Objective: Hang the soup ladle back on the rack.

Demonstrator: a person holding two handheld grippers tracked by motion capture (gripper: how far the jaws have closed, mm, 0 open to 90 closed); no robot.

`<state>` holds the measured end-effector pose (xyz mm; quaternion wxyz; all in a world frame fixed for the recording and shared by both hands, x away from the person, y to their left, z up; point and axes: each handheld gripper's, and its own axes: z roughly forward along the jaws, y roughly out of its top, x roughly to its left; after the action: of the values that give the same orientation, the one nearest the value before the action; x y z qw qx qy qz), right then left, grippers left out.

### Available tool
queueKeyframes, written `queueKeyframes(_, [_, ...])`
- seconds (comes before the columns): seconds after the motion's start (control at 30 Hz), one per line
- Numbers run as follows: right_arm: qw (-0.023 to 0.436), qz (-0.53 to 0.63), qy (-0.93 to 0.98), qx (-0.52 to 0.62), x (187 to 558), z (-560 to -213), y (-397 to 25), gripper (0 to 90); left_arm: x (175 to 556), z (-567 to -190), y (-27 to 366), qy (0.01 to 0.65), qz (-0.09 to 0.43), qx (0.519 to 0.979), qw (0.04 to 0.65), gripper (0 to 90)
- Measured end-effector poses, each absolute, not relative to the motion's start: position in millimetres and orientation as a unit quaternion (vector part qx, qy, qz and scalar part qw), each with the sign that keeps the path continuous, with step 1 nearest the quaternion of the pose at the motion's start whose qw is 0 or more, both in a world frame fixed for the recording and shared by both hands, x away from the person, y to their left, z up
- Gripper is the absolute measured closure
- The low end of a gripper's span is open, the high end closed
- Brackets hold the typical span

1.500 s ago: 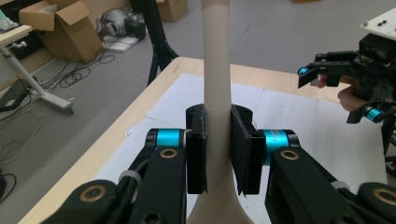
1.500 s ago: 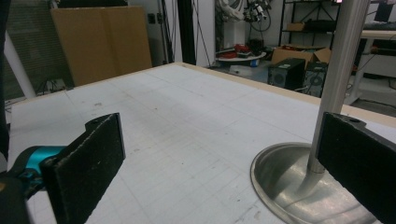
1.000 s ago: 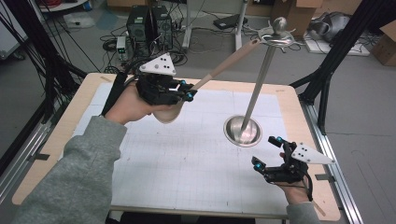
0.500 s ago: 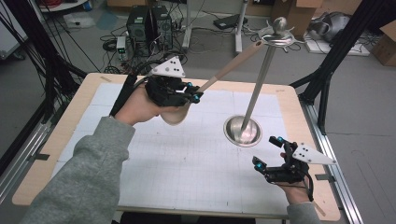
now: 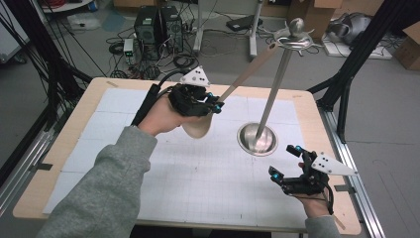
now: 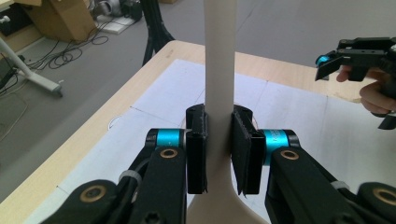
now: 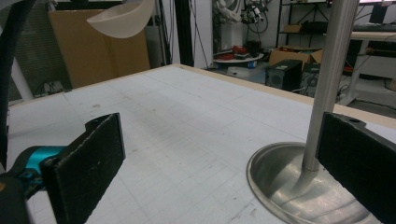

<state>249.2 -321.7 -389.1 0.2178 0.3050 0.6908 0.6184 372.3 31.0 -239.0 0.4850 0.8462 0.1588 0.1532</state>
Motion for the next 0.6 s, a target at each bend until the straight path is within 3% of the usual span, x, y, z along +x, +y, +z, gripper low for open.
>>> queueKeyframes(0.6, [0.218,0.620,0.688,0.307,246,-388,-324,0.1,383,-256,1,0.181,0.163,0.847,0.473,76.5])
